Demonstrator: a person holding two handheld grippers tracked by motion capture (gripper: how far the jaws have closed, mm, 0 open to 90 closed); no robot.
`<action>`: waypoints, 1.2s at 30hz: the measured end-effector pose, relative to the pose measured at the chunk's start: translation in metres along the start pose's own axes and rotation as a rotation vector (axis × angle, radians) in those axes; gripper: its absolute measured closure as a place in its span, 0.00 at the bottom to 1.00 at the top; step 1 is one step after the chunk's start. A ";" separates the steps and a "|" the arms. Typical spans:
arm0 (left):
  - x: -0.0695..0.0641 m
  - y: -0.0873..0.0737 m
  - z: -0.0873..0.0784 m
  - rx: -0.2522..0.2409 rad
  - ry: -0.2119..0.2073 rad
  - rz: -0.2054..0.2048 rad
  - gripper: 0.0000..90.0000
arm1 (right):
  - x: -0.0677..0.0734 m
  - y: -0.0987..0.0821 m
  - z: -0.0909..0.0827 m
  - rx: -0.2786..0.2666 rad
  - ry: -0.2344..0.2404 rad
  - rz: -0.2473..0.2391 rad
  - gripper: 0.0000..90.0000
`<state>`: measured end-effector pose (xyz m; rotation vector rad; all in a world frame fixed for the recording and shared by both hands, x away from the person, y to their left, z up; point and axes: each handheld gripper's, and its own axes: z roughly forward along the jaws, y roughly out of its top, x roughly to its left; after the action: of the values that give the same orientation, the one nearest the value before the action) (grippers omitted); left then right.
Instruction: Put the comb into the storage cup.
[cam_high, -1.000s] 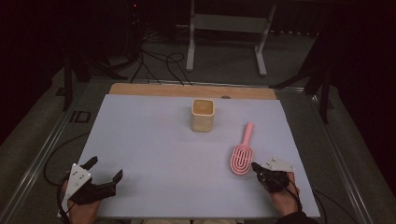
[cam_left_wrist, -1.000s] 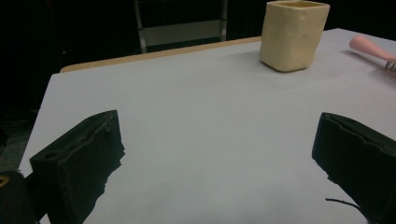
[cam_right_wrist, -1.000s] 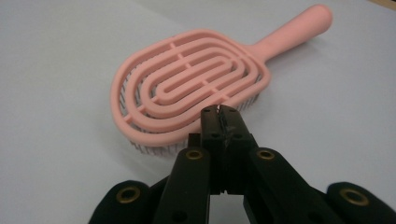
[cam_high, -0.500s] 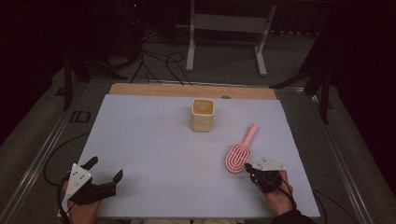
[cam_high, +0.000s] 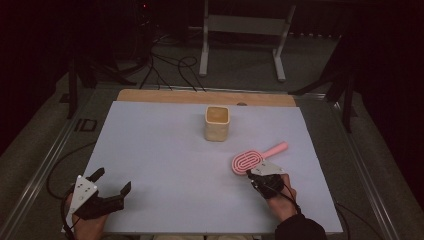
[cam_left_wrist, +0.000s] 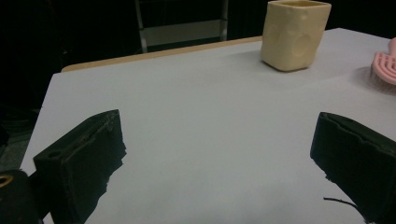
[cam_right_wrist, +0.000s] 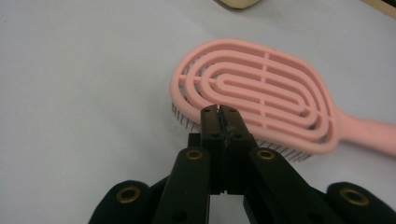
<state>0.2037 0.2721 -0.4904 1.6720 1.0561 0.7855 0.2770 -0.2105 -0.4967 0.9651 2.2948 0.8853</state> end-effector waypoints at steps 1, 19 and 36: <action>0.000 0.000 0.000 0.000 0.000 0.000 0.04 | 0.000 0.000 0.000 0.000 0.000 0.000 1.00; 0.000 0.000 0.001 -0.002 0.000 -0.001 0.04 | -0.019 0.037 0.037 0.055 -0.069 0.044 1.00; 0.000 -0.001 0.001 0.001 -0.003 0.000 0.04 | -0.036 0.039 0.048 0.090 -0.143 0.144 1.00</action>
<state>0.2046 0.2723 -0.4913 1.6737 1.0544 0.7824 0.3480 -0.1991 -0.4936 1.2056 2.1813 0.7489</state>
